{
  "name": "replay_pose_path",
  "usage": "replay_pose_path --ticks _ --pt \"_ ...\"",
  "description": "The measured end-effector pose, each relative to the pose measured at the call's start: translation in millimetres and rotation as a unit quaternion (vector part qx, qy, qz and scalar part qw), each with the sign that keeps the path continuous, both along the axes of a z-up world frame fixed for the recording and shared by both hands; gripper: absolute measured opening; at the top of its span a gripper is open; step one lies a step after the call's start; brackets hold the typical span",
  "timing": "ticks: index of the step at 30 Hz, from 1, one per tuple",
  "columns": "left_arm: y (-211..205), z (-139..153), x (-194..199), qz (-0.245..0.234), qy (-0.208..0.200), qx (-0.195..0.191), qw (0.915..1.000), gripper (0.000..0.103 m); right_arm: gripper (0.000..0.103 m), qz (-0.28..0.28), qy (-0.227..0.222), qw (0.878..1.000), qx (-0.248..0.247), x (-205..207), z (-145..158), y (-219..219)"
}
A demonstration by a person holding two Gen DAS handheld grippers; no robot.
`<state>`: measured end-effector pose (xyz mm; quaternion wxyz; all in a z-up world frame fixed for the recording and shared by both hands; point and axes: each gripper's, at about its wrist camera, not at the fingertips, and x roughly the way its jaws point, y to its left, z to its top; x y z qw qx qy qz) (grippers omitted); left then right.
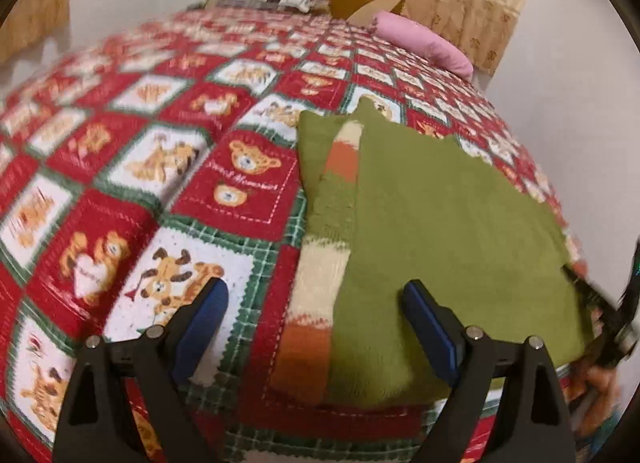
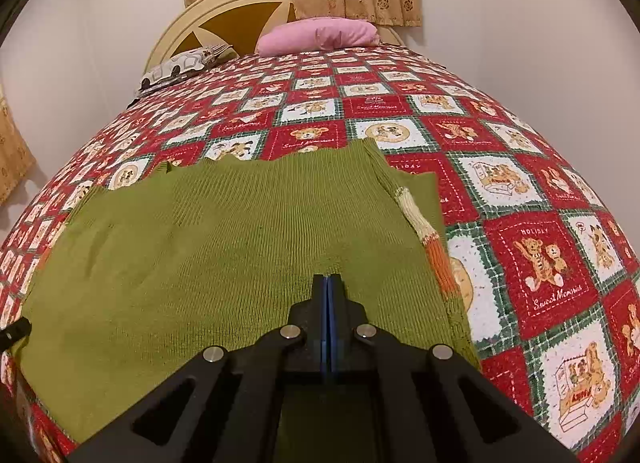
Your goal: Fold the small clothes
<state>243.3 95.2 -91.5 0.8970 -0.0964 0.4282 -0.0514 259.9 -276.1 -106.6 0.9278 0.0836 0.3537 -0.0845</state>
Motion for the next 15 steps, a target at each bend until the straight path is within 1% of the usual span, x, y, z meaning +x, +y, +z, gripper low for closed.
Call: replay_pose_path --ticks 2,4,8,12,14,15 --pt "-12.2 -1.5 4.9 -0.009 0.008 0.029 0.9995 0.096 0.000 0.000 -0.001 1.000 0.002 -0.4 0.1 -0.4" --pt "-18.2 -1.8 8.9 -0.006 0.013 0.038 0.9992 0.096 0.000 0.001 -0.002 1.000 0.005 -1.2 0.0 -1.5" --pt "-22.5 1.1 13.7 0.001 0.015 0.023 0.9996 0.096 0.000 0.002 -0.004 1.000 0.011 -2.4 0.0 -3.5" --pt "-33.1 -0.2 8.9 -0.016 0.014 0.023 0.9995 0.096 0.000 0.002 -0.004 1.000 0.011 -2.6 0.0 -4.2" --pt "-37.1 0.5 14.9 -0.019 0.017 0.015 0.9995 0.096 0.000 0.002 -0.004 1.000 0.012 -2.6 0.0 -3.6" --pt "-37.5 0.8 18.7 -0.019 0.019 0.005 0.9996 0.096 0.000 0.002 -0.004 1.000 0.013 -2.8 0.0 -4.0"
